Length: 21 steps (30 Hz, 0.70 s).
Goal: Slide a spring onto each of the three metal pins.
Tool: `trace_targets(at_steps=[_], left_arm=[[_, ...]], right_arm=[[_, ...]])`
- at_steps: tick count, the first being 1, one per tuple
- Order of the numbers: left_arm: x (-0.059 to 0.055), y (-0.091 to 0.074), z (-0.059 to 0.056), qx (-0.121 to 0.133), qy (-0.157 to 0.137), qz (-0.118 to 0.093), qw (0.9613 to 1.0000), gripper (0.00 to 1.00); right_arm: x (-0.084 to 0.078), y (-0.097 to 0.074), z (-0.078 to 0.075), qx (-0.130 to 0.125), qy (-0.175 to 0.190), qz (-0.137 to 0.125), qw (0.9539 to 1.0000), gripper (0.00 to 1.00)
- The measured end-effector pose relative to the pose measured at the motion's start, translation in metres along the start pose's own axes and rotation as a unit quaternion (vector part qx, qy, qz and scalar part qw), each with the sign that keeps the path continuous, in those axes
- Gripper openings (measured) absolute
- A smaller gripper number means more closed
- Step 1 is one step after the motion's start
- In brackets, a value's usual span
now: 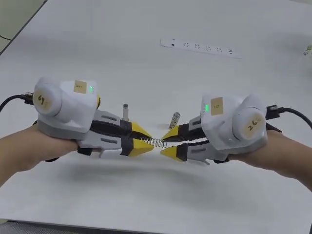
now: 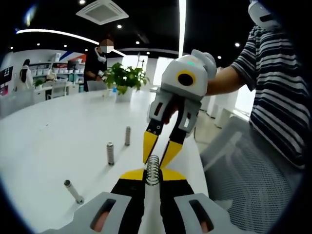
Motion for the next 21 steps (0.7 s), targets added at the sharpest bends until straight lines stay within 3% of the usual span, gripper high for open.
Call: trace_targets(at_steps=[7,21], left_arm=[[-0.0008,0.0007,-0.0023,-0.006,0.000,0.006,1.0000,0.02],[-0.0031,0.0003,-0.0025,-0.007,0.000,0.011,0.9999,0.02]], right_arm=[[0.0051,0.0002,-0.0008,0.002,-0.001,-0.010,0.9999,0.11],[0.0103,-0.0023,0.0037,0.003,-0.043,0.010,0.9990,0.07]])
Point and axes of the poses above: the centre of the closed fingertips' face, and the gripper's own axes: y roughly forward along the fingers, z roughly to its left, x roughly out of its top, the point moved 8 cm from there along -y, roughly backward along the fingers, and after that the axes turned 9 degrees about x, right-handed, at the moved point
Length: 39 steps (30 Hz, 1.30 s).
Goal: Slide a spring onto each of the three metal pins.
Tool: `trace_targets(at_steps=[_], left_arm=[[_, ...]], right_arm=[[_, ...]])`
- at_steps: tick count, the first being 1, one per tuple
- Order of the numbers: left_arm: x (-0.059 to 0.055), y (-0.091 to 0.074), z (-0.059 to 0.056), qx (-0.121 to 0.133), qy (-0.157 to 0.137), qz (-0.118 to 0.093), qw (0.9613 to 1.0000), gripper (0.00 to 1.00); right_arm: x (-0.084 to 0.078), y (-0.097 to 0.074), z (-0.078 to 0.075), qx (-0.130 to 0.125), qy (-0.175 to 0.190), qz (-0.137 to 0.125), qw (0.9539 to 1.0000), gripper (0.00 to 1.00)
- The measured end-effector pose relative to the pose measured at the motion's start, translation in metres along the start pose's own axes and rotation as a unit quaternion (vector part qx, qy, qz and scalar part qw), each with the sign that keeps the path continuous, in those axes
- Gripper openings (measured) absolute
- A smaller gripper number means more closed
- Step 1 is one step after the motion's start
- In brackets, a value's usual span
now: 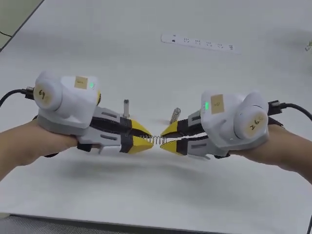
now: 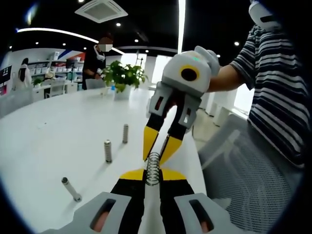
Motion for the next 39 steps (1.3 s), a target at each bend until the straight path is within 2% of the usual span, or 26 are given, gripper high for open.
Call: trace_targets(at_steps=[5,17,36,39], left_arm=[[-0.002,0.000,0.001,0.001,0.001,0.002,1.0000,0.02],[-0.003,-0.001,0.000,-0.001,0.002,-0.001,1.0000,0.03],[0.001,0.000,-0.001,0.000,0.011,0.001,0.9999,0.03],[0.001,0.001,-0.001,-0.001,0.014,0.002,0.9999,0.03]], right_arm=[[0.007,-0.006,-0.002,0.001,-0.007,-0.008,0.9999,0.07],[0.022,-0.011,-0.003,0.009,-0.035,-0.004,0.9993,0.07],[0.033,-0.016,-0.006,0.019,-0.010,-0.043,0.9988,0.07],[0.037,-0.015,-0.006,0.018,-0.002,-0.060,0.9980,0.07]])
Point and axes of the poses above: the centre of the closed fingertips' face, and the gripper's own axes: y roughly forward along the fingers, z roughly to its left, x roughly out of its top, the point moved 8 cm from there along -y, roughly backward along the fingers, and after that the axes turned 9 degrees about x, right-handed, at the moved point
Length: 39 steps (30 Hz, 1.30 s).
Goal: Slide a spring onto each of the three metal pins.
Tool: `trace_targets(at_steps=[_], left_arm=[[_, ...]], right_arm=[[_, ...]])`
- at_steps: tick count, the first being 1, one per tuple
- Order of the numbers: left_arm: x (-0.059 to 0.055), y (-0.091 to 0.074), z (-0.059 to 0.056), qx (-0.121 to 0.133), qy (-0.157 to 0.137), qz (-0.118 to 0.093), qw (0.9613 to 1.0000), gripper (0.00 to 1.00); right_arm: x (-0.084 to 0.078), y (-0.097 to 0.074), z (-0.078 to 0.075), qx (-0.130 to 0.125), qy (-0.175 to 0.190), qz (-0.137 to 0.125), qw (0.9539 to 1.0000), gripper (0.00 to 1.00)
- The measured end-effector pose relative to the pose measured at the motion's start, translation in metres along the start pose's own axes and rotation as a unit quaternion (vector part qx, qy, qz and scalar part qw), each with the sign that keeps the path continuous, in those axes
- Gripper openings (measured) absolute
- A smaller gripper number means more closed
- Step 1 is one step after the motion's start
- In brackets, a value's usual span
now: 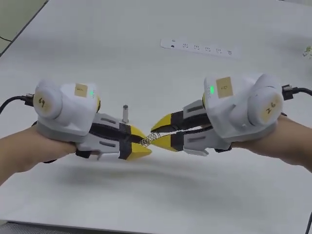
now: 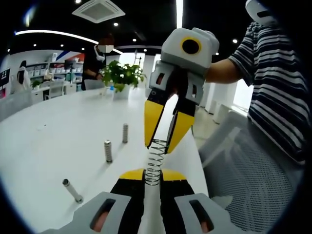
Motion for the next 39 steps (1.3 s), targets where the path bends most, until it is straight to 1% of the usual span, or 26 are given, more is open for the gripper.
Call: trace_targets(at_steps=[5,12,19,25,31,35,39], left_arm=[[0.001,0.003,-0.003,-0.003,0.005,0.005,1.0000,0.02],[0.002,0.004,-0.002,-0.003,0.009,0.010,0.9999,0.02],[0.003,0.006,-0.004,-0.005,0.013,0.014,0.9998,0.02],[0.004,0.005,-0.004,-0.002,0.006,0.012,0.9999,0.03],[0.006,0.007,-0.005,-0.004,0.011,0.013,0.9998,0.03],[0.004,0.005,-0.004,-0.001,0.000,0.015,0.9999,0.04],[0.004,0.003,-0.004,0.000,-0.001,0.019,0.9998,0.04]], right_arm=[[0.006,0.004,0.000,-0.005,-0.004,-0.008,0.9999,0.07],[0.009,0.008,0.003,-0.014,-0.020,-0.005,0.9997,0.07],[0.011,0.011,0.004,-0.017,-0.029,-0.005,0.9994,0.07],[0.012,0.010,0.004,-0.020,-0.034,-0.008,0.9992,0.07],[0.015,0.014,0.005,-0.020,-0.039,-0.007,0.9990,0.07],[0.015,0.014,0.004,-0.020,-0.040,-0.005,0.9990,0.07],[0.015,0.015,0.005,-0.018,-0.043,0.000,0.9989,0.07]])
Point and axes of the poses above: the centre of the closed fingertips' face, and the gripper's own axes: y roughly forward along the fingers, z roughly to its left, x roughly out of its top, the point moved 8 cm from there along -y, roughly backward along the fingers, and after that the axes turned 9 degrees about x, right-handed, at the moved point
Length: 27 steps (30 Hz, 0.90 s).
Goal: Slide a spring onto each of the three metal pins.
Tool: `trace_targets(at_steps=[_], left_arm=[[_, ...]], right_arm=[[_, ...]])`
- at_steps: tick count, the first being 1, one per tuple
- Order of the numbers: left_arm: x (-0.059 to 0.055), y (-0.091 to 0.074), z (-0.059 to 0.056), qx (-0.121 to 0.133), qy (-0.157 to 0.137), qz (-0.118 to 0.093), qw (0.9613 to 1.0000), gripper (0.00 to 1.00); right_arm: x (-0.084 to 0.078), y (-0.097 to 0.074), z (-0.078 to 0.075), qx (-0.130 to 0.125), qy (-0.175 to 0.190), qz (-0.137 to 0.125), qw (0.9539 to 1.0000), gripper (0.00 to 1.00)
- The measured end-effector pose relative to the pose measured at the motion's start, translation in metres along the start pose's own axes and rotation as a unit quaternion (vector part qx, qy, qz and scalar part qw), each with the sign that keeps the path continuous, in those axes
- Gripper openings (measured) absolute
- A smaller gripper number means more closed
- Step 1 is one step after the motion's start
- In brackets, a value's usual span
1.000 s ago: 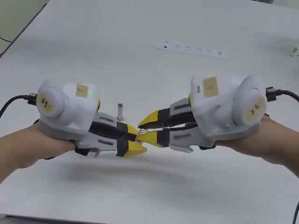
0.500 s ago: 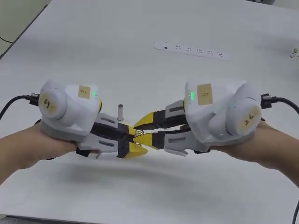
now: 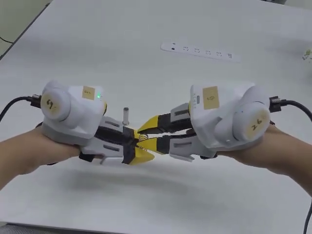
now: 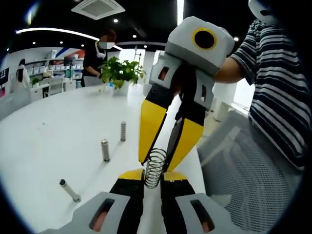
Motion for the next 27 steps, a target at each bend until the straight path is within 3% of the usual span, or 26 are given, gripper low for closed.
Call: trace_targets(at_steps=[17,27], left_arm=[[-0.002,-0.007,0.004,0.021,-0.005,-0.003,0.9998,0.12],[-0.009,-0.015,0.007,0.039,-0.023,-0.004,0.9990,0.23]], right_arm=[[0.001,-0.001,-0.005,-0.007,-0.006,0.007,0.9999,0.07],[0.000,-0.003,-0.006,-0.012,-0.005,0.009,0.9999,0.07]])
Point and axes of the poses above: the centre of the closed fingertips' face, and the gripper's own axes: y roughly forward along the fingers, z roughly to its left, x roughly out of its top, the point moved 8 cm from there along -y, roughly backward along the fingers, and after that the axes turned 9 degrees about x, right-handed, at the moved point
